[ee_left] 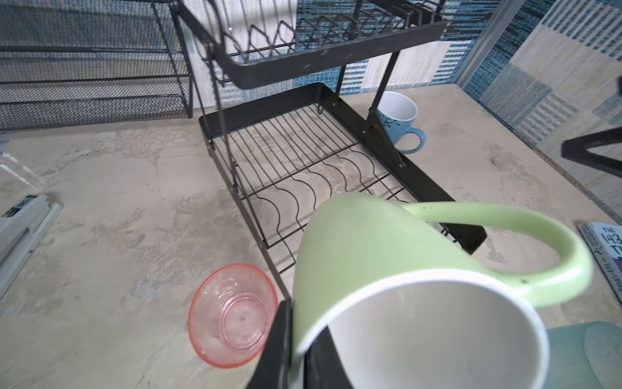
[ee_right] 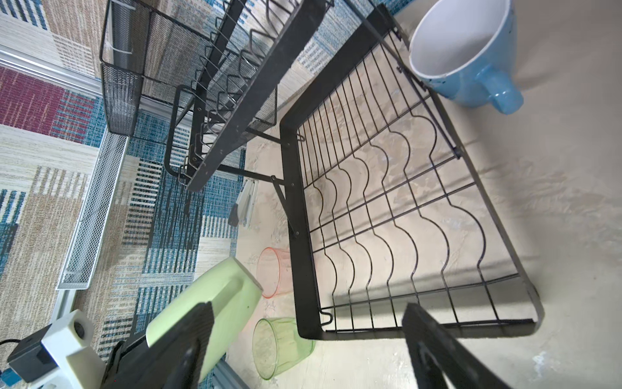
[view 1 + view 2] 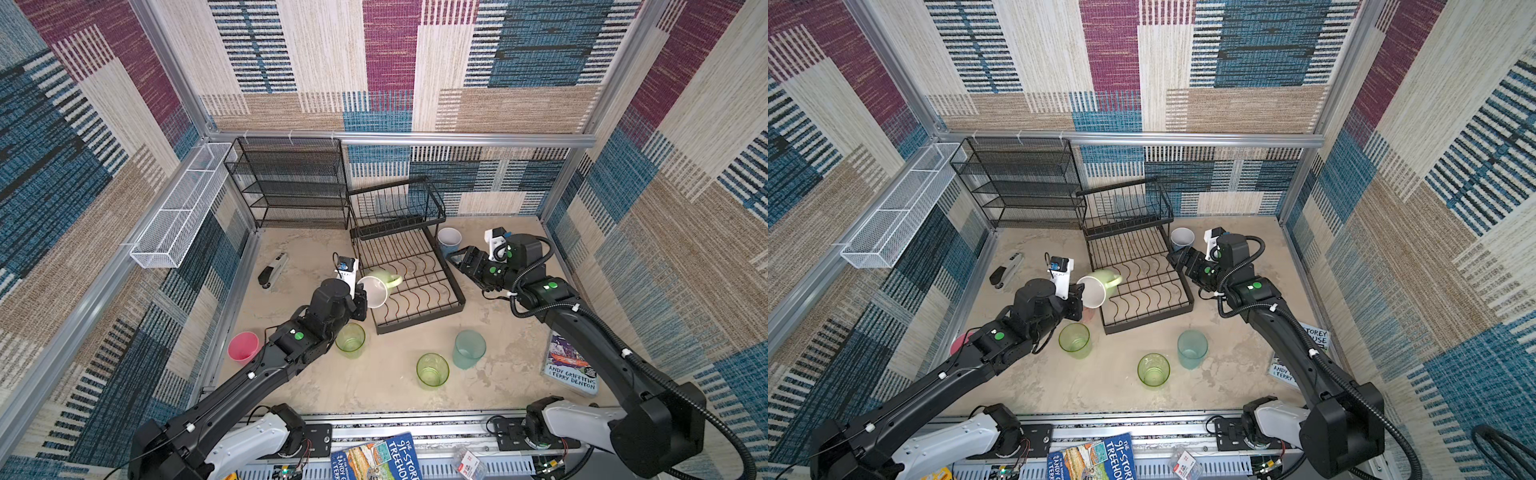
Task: Load cups into a dish rack
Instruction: Pick up the cup from the top-left of the table.
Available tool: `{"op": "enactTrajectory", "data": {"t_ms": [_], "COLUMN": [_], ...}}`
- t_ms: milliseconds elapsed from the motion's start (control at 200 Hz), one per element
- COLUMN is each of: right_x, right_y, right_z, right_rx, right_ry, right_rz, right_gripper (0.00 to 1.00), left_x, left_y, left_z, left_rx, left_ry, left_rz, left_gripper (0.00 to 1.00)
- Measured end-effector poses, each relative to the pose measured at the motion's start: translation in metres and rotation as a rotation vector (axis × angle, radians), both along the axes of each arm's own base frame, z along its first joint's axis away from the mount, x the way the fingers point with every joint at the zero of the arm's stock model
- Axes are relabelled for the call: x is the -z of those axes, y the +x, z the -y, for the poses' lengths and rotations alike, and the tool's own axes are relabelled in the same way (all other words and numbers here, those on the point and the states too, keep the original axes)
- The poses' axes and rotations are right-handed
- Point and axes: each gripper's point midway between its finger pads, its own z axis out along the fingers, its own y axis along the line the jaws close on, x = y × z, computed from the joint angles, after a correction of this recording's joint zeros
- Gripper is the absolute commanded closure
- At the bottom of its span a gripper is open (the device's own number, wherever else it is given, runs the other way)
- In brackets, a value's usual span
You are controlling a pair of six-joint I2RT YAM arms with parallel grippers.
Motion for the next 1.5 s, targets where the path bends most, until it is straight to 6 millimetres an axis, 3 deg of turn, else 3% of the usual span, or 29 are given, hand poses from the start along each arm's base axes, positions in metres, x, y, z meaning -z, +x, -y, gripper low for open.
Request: {"op": "enactTrajectory", "data": {"t_ms": [235, 676, 826, 1227, 1503], "right_x": [-0.004, 0.011, 0.01, 0.008, 0.0], "right_y": [-0.004, -0.027, -0.029, -0.035, -0.036], "right_z": [-0.012, -0.024, -0.029, -0.036, -0.034], "right_rx": [-0.048, -0.116, -0.133, -0.162, -0.156], "right_ry": [0.064, 0.153, 0.19, 0.257, 0.275], "right_rz": [-0.07, -0.199, -0.221, -0.268, -0.253], "right_gripper": [0.16, 0.25, 0.32, 0.37, 0.53], "left_x": [-0.004, -0.007, -0.012, -0.02, -0.024], "left_y": [0.004, 0.035, 0.038, 0.035, 0.031], "left_z": [0.042, 0.082, 0.09, 0.103, 0.107], "left_rx": [0.079, 0.057, 0.061, 0.098, 0.113], "left_ry": [0.069, 0.08, 0.064, 0.058, 0.041], "left_rz": [0.181, 0.383, 0.423, 0.496, 0.524], "left_gripper": [1.0, 1.0, 1.0, 1.0, 1.0]}}
